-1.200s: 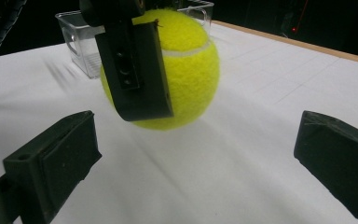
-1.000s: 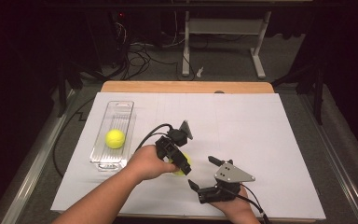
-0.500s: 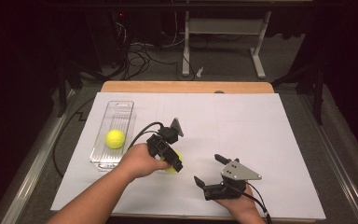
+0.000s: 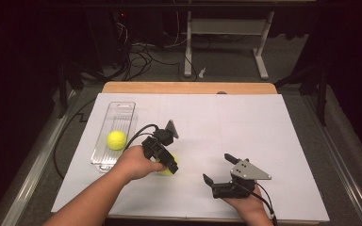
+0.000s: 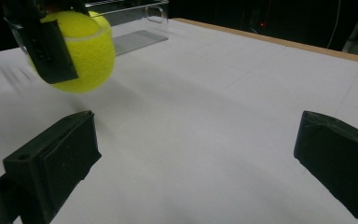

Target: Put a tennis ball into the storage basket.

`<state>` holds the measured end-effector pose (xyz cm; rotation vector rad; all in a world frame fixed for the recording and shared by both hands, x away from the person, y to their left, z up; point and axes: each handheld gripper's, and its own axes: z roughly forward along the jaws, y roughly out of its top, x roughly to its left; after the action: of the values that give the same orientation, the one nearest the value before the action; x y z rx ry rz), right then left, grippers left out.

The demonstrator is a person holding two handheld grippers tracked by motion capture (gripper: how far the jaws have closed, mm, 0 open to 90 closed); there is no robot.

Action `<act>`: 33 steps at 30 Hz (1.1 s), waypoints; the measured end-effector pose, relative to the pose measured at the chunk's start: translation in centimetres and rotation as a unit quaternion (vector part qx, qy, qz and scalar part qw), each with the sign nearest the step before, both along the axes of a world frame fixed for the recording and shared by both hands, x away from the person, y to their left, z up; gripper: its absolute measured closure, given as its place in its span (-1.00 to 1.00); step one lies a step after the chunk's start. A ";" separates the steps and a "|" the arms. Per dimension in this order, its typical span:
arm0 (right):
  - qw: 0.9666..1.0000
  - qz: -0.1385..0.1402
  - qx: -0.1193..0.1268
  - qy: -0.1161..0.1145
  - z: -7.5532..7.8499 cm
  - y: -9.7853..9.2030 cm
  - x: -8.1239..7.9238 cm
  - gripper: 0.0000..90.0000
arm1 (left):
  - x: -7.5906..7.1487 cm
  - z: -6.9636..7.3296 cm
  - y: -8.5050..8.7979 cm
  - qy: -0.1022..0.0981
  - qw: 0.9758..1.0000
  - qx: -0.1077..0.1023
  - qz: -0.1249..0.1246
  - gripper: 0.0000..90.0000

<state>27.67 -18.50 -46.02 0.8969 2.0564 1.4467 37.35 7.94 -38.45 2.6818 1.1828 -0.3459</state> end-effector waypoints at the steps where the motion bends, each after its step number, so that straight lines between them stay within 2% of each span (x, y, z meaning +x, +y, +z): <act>1: 1.000 -0.003 0.000 0.000 0.0 -0.2 0.0 -0.99 | 0.0 0.0 0.1 0.001 1.000 -0.001 0.002 -0.41; 12: 1.000 -0.029 -0.008 -0.004 0.0 -1.9 0.5 -0.99 | 0.0 0.2 1.7 0.001 1.000 0.004 0.013 -0.41; 24: 0.999 -0.050 -0.009 -0.009 0.1 -3.4 0.7 -0.99 | 0.0 0.4 2.7 0.002 1.000 0.019 0.025 -0.41; 33: 0.997 -0.070 0.006 -0.013 0.5 -5.1 0.7 -0.99 | 0.1 1.2 4.0 0.001 0.999 0.023 0.037 -0.41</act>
<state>28.37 -23.55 -45.52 1.0019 1.9276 1.3890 37.41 11.92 -37.23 2.6687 1.3021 -0.3140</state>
